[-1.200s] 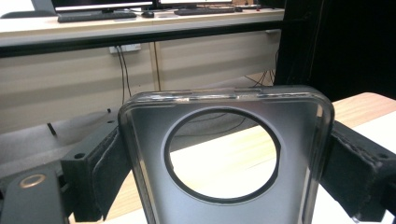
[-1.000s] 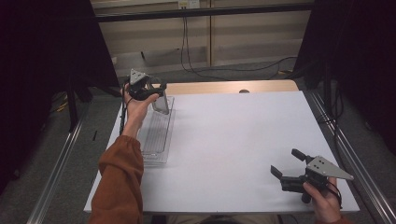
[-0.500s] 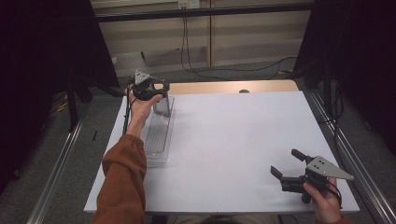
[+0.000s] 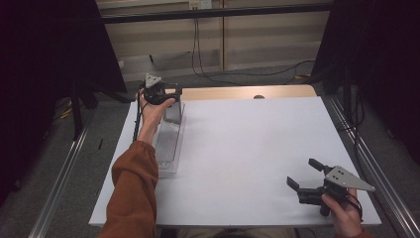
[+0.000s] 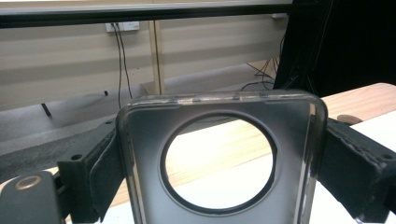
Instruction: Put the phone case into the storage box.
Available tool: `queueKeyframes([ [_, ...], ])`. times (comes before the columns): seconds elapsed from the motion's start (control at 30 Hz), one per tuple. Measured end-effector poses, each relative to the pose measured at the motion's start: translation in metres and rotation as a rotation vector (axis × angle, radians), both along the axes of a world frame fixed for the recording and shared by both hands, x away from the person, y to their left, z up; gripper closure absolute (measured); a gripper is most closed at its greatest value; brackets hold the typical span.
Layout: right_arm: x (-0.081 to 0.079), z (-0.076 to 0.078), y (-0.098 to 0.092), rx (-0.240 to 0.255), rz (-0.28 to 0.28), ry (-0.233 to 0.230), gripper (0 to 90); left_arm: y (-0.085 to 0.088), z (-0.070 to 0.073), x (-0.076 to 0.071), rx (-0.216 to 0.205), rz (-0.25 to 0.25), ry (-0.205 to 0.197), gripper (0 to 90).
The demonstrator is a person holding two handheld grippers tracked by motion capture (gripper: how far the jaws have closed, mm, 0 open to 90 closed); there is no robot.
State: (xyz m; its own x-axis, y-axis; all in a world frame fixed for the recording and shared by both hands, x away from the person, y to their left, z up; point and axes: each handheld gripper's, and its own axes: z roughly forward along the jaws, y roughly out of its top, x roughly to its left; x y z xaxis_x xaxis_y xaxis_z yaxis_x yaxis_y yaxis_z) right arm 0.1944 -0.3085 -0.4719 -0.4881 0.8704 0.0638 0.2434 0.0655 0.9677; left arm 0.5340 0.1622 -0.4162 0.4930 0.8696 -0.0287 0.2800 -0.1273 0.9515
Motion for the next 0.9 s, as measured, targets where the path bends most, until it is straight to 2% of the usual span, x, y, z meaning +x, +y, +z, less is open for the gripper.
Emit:
queueKeyframes([
  [0.13, 0.000, 0.000, 0.000, -0.003, 0.006, -0.004, 0.1, -0.003, 0.000, 0.001, -0.002, 0.013, 0.003, 10.6],
  [0.17, 0.000, 0.000, 0.000, -0.002, 0.005, -0.004, 0.2, -0.002, 0.000, 0.002, 0.011, 0.014, 0.001, 10.6],
  [0.23, 0.000, 0.000, 0.000, -0.002, 0.006, -0.003, 0.2, -0.002, 0.001, 0.002, 0.004, 0.039, 0.012, 10.4],
  [0.27, 0.000, 0.000, 0.000, -0.002, 0.007, -0.002, 0.2, -0.001, 0.001, 0.003, -0.012, 0.034, 0.011, 10.5],
  [0.37, 0.000, 0.000, 0.000, -0.004, 0.009, -0.003, 0.1, 0.002, 0.002, 0.003, -0.012, 0.053, 0.023, 10.4],
  [0.53, 0.000, 0.000, 0.000, 0.005, -0.001, -0.004, 0.0, 0.005, 0.003, 0.003, -0.028, 0.043, 0.033, 10.6],
  [0.67, 0.000, 0.000, 0.000, -0.004, 0.008, -0.005, 0.0, 0.002, 0.004, 0.002, -0.017, 0.044, 0.039, 11.4],
  [0.73, 0.001, 0.000, 0.000, -0.002, 0.005, -0.006, 0.0, -0.001, 0.006, 0.002, 0.009, 0.049, 0.022, 11.4],
  [0.83, 0.001, 0.000, 0.001, 0.004, -0.001, -0.004, 0.0, -0.004, 0.010, 0.002, -0.009, 0.055, -0.003, 11.5],
  [0.9, 0.000, 0.000, 0.000, -0.003, 0.008, -0.004, 0.0, -0.005, 0.012, 0.003, -0.003, 0.053, -0.017, 11.4],
])
